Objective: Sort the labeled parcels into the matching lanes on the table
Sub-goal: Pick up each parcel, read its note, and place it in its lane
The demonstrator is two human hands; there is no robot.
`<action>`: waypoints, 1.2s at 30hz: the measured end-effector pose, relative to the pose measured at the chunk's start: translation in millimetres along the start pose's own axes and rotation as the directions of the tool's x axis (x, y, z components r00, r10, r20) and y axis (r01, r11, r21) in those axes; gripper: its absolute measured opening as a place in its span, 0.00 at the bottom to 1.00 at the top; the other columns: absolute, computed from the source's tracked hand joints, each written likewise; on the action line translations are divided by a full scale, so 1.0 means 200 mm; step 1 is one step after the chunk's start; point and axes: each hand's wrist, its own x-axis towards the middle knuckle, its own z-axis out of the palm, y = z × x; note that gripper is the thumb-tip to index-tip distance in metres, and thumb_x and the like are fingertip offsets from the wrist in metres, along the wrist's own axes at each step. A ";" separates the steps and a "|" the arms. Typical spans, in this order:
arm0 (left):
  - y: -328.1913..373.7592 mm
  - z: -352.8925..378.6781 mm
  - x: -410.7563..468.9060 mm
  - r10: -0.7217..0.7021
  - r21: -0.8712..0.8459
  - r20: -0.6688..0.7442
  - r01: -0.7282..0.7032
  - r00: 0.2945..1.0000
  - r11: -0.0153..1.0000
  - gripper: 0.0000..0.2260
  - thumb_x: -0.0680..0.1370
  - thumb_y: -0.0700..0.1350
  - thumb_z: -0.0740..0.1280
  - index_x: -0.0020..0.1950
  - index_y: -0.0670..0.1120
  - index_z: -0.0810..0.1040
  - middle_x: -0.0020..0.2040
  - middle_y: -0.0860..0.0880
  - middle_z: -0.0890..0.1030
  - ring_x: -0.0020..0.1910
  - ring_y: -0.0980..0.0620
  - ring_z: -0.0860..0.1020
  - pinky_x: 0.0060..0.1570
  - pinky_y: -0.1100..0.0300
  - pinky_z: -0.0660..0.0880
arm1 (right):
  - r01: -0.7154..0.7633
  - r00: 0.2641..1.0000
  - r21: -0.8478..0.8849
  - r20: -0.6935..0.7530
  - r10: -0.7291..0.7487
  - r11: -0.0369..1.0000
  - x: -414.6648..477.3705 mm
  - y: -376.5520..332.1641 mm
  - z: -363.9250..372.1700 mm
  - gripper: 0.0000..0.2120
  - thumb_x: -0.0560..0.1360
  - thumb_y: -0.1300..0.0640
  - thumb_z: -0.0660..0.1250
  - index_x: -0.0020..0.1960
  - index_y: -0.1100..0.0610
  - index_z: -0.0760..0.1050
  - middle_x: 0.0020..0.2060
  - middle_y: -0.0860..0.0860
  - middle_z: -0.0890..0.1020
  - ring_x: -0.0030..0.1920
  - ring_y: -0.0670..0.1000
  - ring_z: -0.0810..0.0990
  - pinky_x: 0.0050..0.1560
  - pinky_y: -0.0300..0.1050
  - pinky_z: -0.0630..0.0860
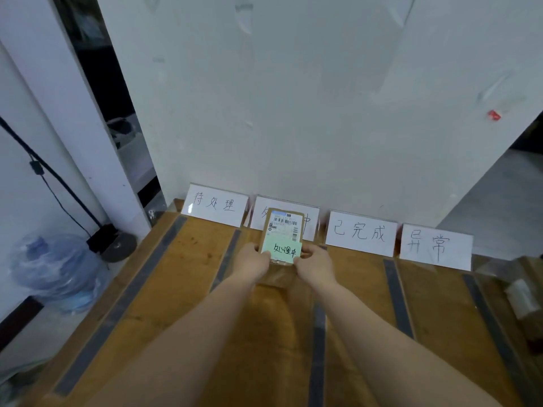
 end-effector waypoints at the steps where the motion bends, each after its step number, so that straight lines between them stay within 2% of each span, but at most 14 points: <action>1: -0.01 0.01 0.03 -0.002 0.023 0.006 0.002 1.000 1.000 0.15 0.82 0.45 0.61 0.67 0.44 0.72 0.64 0.47 0.79 0.52 0.51 0.76 0.46 0.59 0.73 | -0.010 1.000 -0.013 0.009 0.010 1.000 0.01 0.00 0.01 0.14 0.80 0.60 0.64 0.65 0.54 0.75 0.60 0.49 0.82 0.58 0.50 0.81 0.27 0.26 0.67; 4: -0.04 0.01 0.09 -0.004 0.077 0.018 0.003 1.000 0.997 0.15 0.81 0.45 0.62 0.66 0.43 0.73 0.64 0.46 0.79 0.54 0.49 0.77 0.51 0.56 0.77 | -0.030 0.999 -0.057 0.015 0.031 0.998 0.06 0.01 0.06 0.14 0.80 0.61 0.64 0.64 0.54 0.76 0.61 0.50 0.82 0.58 0.50 0.81 0.34 0.30 0.74; 7: -0.04 0.02 0.13 -0.003 0.143 0.019 0.001 1.000 0.990 0.16 0.81 0.46 0.63 0.67 0.42 0.72 0.64 0.46 0.78 0.51 0.49 0.76 0.46 0.58 0.73 | -0.041 0.999 -0.107 0.031 0.045 0.993 0.10 0.01 0.09 0.15 0.79 0.62 0.63 0.65 0.53 0.76 0.61 0.50 0.82 0.59 0.51 0.80 0.41 0.36 0.77; 10: -0.06 0.03 0.15 -0.013 0.157 0.019 0.009 1.000 0.988 0.16 0.81 0.45 0.63 0.67 0.42 0.72 0.64 0.45 0.78 0.56 0.47 0.77 0.46 0.58 0.72 | -0.059 0.997 -0.143 0.033 0.064 0.988 0.12 0.00 0.11 0.16 0.79 0.63 0.62 0.66 0.55 0.75 0.63 0.51 0.81 0.61 0.52 0.79 0.48 0.41 0.78; 12: -0.07 0.03 0.17 -0.014 0.161 0.025 0.010 1.000 0.987 0.15 0.81 0.45 0.63 0.66 0.43 0.72 0.64 0.46 0.78 0.55 0.48 0.77 0.45 0.59 0.72 | -0.058 0.997 -0.168 0.033 0.064 0.984 0.13 0.00 0.13 0.16 0.79 0.62 0.62 0.66 0.55 0.75 0.64 0.51 0.80 0.61 0.53 0.79 0.47 0.41 0.78; 14: -0.07 0.04 0.19 -0.013 0.148 0.029 0.009 0.999 0.989 0.14 0.81 0.45 0.63 0.65 0.43 0.73 0.63 0.46 0.79 0.51 0.49 0.76 0.43 0.60 0.71 | -0.051 0.998 -0.174 0.029 0.056 0.983 0.12 -0.01 0.14 0.16 0.80 0.61 0.61 0.67 0.54 0.73 0.65 0.50 0.79 0.61 0.53 0.79 0.38 0.37 0.75; 16: -0.08 0.03 0.21 -0.011 0.132 0.033 0.006 0.999 0.991 0.13 0.81 0.45 0.63 0.64 0.43 0.73 0.63 0.46 0.79 0.50 0.50 0.75 0.43 0.60 0.72 | -0.050 0.999 -0.155 0.012 0.052 0.987 0.12 -0.01 0.15 0.17 0.80 0.60 0.61 0.68 0.53 0.72 0.65 0.50 0.79 0.61 0.52 0.79 0.36 0.35 0.74; 19: -0.08 0.03 0.22 -0.015 0.122 0.051 0.008 0.999 0.993 0.13 0.81 0.45 0.62 0.65 0.44 0.73 0.64 0.46 0.79 0.55 0.48 0.77 0.43 0.61 0.75 | -0.059 0.998 -0.120 -0.006 0.059 0.991 0.12 0.00 0.16 0.17 0.80 0.60 0.62 0.68 0.53 0.71 0.65 0.50 0.79 0.61 0.53 0.80 0.46 0.42 0.82; 21: -0.07 0.03 0.23 -0.004 0.147 0.068 -0.006 0.998 0.989 0.13 0.82 0.44 0.60 0.66 0.44 0.72 0.65 0.46 0.78 0.52 0.49 0.77 0.36 0.66 0.72 | -0.065 0.998 -0.106 0.001 0.065 0.992 0.13 0.00 0.16 0.17 0.80 0.60 0.62 0.68 0.53 0.71 0.65 0.50 0.79 0.61 0.53 0.80 0.50 0.45 0.82; 23: -0.07 0.03 0.23 0.009 0.190 0.076 -0.024 0.997 0.982 0.12 0.83 0.44 0.58 0.65 0.44 0.71 0.66 0.46 0.77 0.48 0.51 0.76 0.30 0.67 0.68 | -0.061 0.998 -0.106 0.002 0.061 0.993 0.12 0.00 0.16 0.16 0.80 0.60 0.62 0.67 0.53 0.71 0.65 0.51 0.79 0.61 0.53 0.80 0.51 0.47 0.82; 26: -0.06 0.03 0.23 0.026 0.272 0.080 -0.047 0.996 0.961 0.12 0.83 0.44 0.57 0.65 0.43 0.69 0.65 0.45 0.77 0.46 0.52 0.75 0.31 0.66 0.67 | -0.035 0.999 -0.124 -0.015 0.033 0.992 0.10 -0.01 0.15 0.17 0.80 0.59 0.62 0.68 0.53 0.70 0.66 0.51 0.79 0.61 0.53 0.80 0.50 0.45 0.82; 30: -0.03 0.02 0.17 0.089 0.352 0.087 -0.114 0.992 0.929 0.14 0.82 0.44 0.60 0.67 0.43 0.65 0.68 0.45 0.75 0.58 0.48 0.77 0.29 0.67 0.67 | 0.072 0.995 -0.136 -0.064 -0.081 0.988 0.06 -0.05 0.12 0.18 0.80 0.60 0.62 0.69 0.53 0.69 0.66 0.52 0.78 0.61 0.54 0.80 0.49 0.47 0.83; 33: 0.02 -0.02 0.12 0.228 0.396 0.091 -0.245 0.970 0.885 0.18 0.80 0.43 0.63 0.69 0.45 0.64 0.67 0.45 0.75 0.63 0.45 0.76 0.38 0.67 0.72 | 0.177 0.977 -0.237 -0.074 -0.199 0.955 0.02 -0.10 0.06 0.21 0.80 0.58 0.62 0.73 0.55 0.67 0.69 0.52 0.75 0.67 0.54 0.75 0.59 0.47 0.77; 36: 0.08 -0.09 0.05 0.377 0.517 0.081 -0.362 0.923 0.776 0.19 0.77 0.46 0.67 0.67 0.47 0.68 0.63 0.47 0.77 0.60 0.46 0.76 0.49 0.57 0.78 | 0.307 0.937 -0.357 -0.046 -0.345 0.882 -0.04 -0.13 -0.04 0.21 0.80 0.57 0.63 0.73 0.57 0.68 0.69 0.53 0.73 0.69 0.54 0.70 0.65 0.46 0.69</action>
